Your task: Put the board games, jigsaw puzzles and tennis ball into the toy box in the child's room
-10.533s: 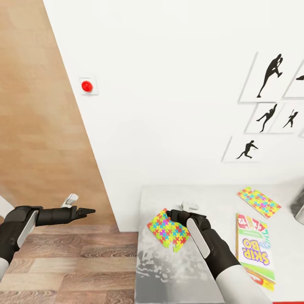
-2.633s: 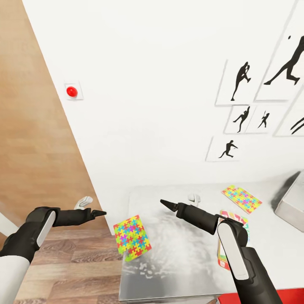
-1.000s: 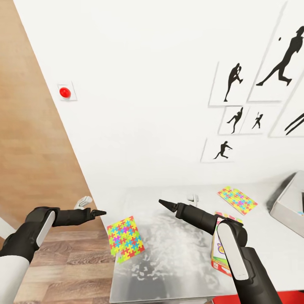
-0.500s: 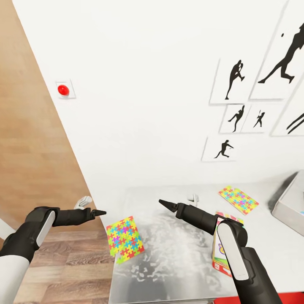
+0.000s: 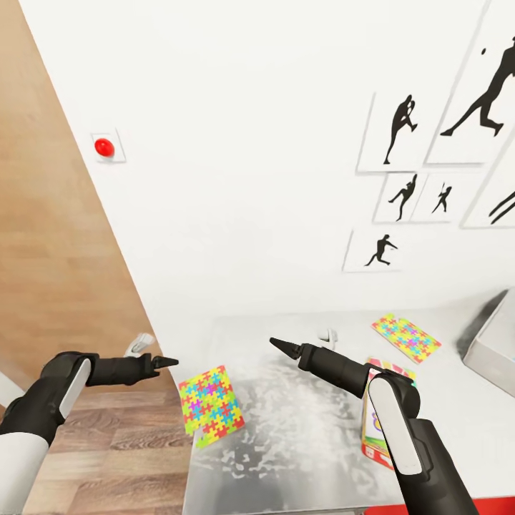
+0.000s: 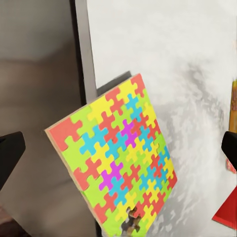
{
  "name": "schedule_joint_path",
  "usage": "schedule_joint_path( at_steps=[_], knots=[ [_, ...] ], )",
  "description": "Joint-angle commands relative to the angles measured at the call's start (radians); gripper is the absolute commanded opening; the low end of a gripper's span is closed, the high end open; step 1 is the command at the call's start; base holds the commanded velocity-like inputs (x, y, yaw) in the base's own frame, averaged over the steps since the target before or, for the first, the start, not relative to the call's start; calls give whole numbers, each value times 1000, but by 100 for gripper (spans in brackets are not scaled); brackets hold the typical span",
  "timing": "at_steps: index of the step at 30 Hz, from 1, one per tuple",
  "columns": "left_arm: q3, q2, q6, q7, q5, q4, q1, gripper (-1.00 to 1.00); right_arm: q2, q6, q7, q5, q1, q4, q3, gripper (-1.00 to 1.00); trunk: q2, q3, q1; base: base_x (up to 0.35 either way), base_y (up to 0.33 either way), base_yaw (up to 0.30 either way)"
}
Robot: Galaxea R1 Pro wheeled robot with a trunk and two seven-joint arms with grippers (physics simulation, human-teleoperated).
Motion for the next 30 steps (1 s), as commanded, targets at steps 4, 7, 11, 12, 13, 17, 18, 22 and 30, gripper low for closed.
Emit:
schedule_joint_path(
  at_steps=[4, 7, 11, 12, 13, 17, 18, 22, 30],
  knots=[
    [41, 0, 12, -13, -2, 1, -1, 100, 1, 5, 3, 0, -1, 0, -1, 100, -30, -14, 16, 0, 0, 0],
    [57, -1, 15, -21, -2, 1, -1, 100, 1, 5, 3, 0, -1, 0, -1, 100, -51, -23, 27, 0, 0, 0],
    [63, -1, 16, -25, -2, 2, -1, 100, 1, 5, 3, 0, -1, 0, -1, 100, -79, -36, 43, 0, 0, 0],
    [63, -1, 16, -26, -2, 2, -1, 100, 1, 5, 3, 0, -1, 0, -1, 100, -86, -39, 46, 0, 0, 0],
    [63, -1, 16, -26, -2, 3, -1, 100, 1, 5, 3, 0, -1, 0, -1, 100, -93, -42, 50, 0, 0, 0],
    [63, -1, 16, -27, -2, 3, -1, 100, 1, 5, 3, 0, -1, 0, -1, 100, -114, -52, 62, 0, 0, 0],
    [63, -1, 16, -27, -2, 3, -1, 100, 1, 5, 3, 0, -1, 0, -1, 100, -114, -52, 62, 0, 0, 0],
    [63, -1, 16, -27, -2, 2, -1, 100, 1, 5, 3, 0, -1, 0, -1, 100, -114, -52, 62, 0, 0, 0],
    [63, -2, 16, -27, -2, 2, -1, 100, 0, 5, 3, 0, -1, 0, -1, 100, -114, -52, 62, -1, 0, 0]
  ],
)
